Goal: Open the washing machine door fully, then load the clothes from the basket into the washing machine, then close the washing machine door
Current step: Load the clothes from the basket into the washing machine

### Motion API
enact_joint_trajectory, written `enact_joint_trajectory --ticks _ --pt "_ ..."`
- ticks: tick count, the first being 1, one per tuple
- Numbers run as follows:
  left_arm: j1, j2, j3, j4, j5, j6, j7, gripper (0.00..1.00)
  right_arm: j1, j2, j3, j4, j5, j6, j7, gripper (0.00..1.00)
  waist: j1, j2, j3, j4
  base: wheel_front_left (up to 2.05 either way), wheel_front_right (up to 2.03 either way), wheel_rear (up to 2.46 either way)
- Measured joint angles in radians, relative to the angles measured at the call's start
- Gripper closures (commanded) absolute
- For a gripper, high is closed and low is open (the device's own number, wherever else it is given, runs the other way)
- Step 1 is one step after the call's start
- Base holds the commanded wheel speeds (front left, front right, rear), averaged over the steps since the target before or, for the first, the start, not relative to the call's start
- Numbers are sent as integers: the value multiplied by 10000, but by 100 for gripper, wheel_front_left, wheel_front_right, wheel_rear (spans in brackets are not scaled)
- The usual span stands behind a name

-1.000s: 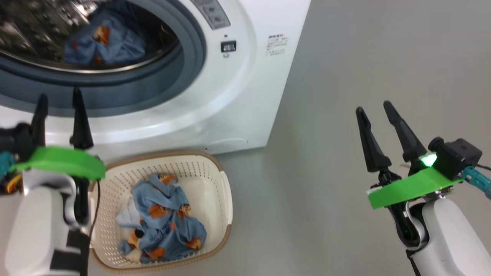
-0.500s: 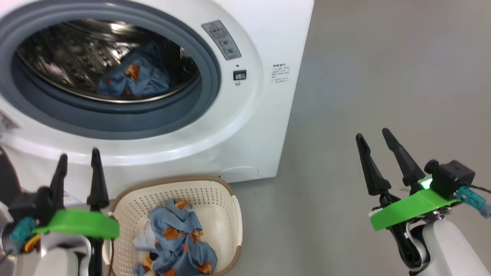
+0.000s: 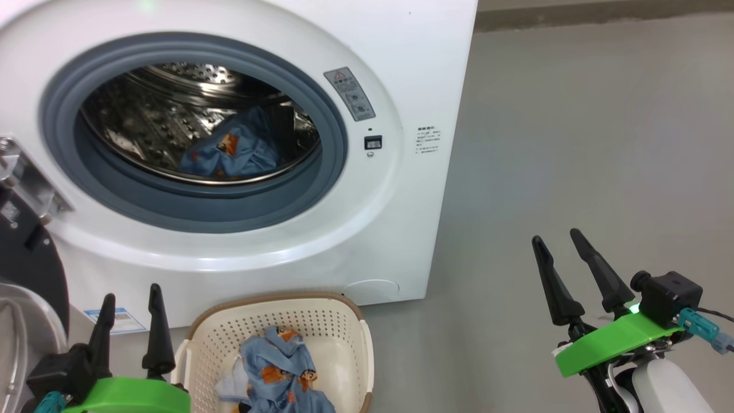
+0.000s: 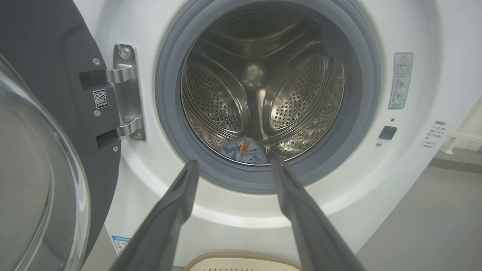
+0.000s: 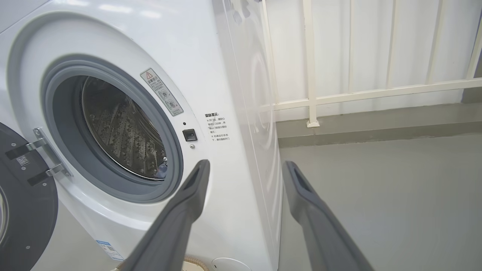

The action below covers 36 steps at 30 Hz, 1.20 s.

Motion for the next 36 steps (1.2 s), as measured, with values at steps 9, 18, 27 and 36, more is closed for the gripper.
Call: enact_joint_trajectory --ticks 9,18,27,36 --pt "74 -31 -180 -267 -44 171 0 0 65 -92 4 -4 2 0 0 0 0 0 -159 203 0 0 0" --pt "80 -79 -291 -385 -213 272 0 0 65 -194 -2 -19 2 0 0 0 0 0 -77 244 0 0 0" --pt "84 -86 -316 -454 -194 291 0 0 60 -198 -2 -17 2 0 0 0 0 0 60 215 0 0 0" --pt "83 -92 -299 -487 -180 290 0 0 58 -192 -4 -17 2 0 0 0 0 0 147 148 0 0 0"
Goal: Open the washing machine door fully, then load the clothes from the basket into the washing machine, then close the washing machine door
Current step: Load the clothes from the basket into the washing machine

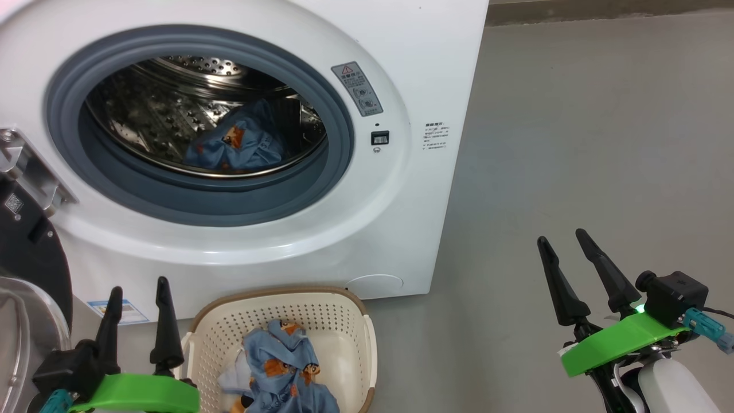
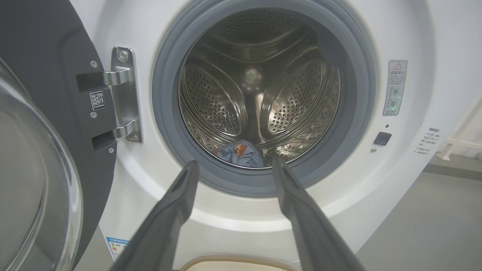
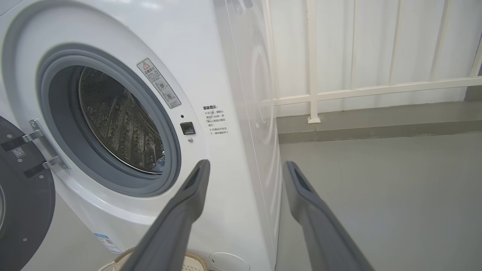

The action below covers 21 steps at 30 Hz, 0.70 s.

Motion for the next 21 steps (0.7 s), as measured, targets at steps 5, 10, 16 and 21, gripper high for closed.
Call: enact_joint_trajectory --ticks 5,10,16,21 --pt "-2 -2 -2 0 0 0 0 0 -2 2 0 -2 0 0 0 0 0 0 78 -24 0 0 0" --pt "-19 -2 -6 8 0 0 0 0 -17 6 -4 -25 0 0 0 0 0 0 256 -47 0 0 0" --pt "-120 -6 -61 397 0 12 0 0 -57 35 -6 -69 0 0 0 0 0 0 577 -97 0 0 0" --pt "-407 -8 -123 571 0 12 0 0 -270 90 -15 -140 0 0 0 0 0 0 959 -143 0 0 0"
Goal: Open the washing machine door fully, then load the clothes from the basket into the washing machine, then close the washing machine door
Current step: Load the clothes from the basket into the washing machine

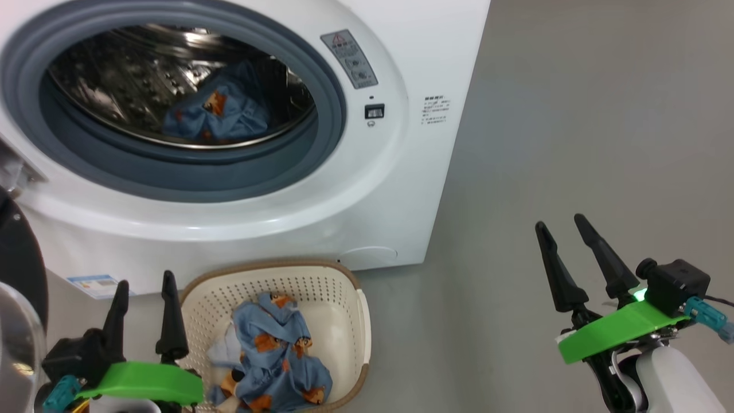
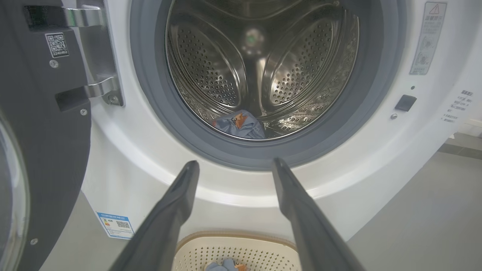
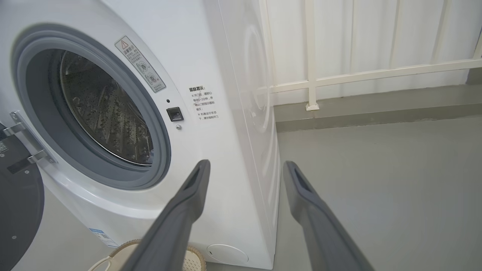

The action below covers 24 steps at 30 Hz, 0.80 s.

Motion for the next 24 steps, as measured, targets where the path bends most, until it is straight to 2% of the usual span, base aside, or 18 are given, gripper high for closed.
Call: enact_joint_trajectory --ticks 12,24 --pt "-1045 23 -236 608 65 -59 0 0 -600 174 -81 -207 0 0 0 0 0 0 1309 -110 0 0 0" --pt "-2194 341 -360 2556 -13 -234 48 0 -1337 297 -17 -326 2 0 0 0 0 0 2738 -411 0 0 0"
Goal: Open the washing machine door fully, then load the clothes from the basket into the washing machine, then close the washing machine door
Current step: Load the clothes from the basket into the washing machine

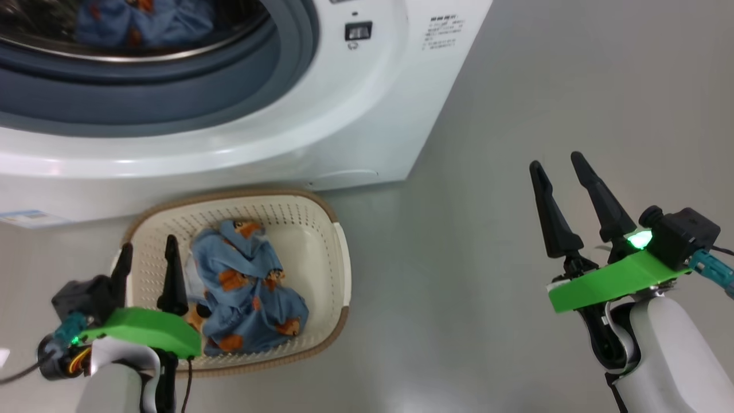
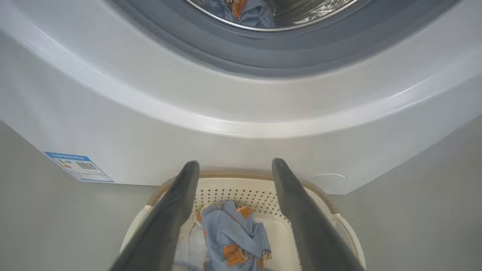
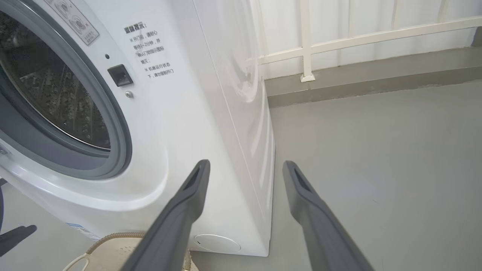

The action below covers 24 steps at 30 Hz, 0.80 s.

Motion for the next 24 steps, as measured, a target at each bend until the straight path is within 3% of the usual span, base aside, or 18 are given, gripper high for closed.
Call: enact_joint_trajectory --ticks 16,24 --pt "-2584 677 -715 4059 -474 -240 263 0 -968 251 198 -198 -2 0 0 0 0 0 1880 -504 0 0 0" --pt "-4048 784 -1367 5979 -1283 -265 570 0 -1413 424 341 -305 -2 0 0 0 0 0 2912 -883 0 0 0"
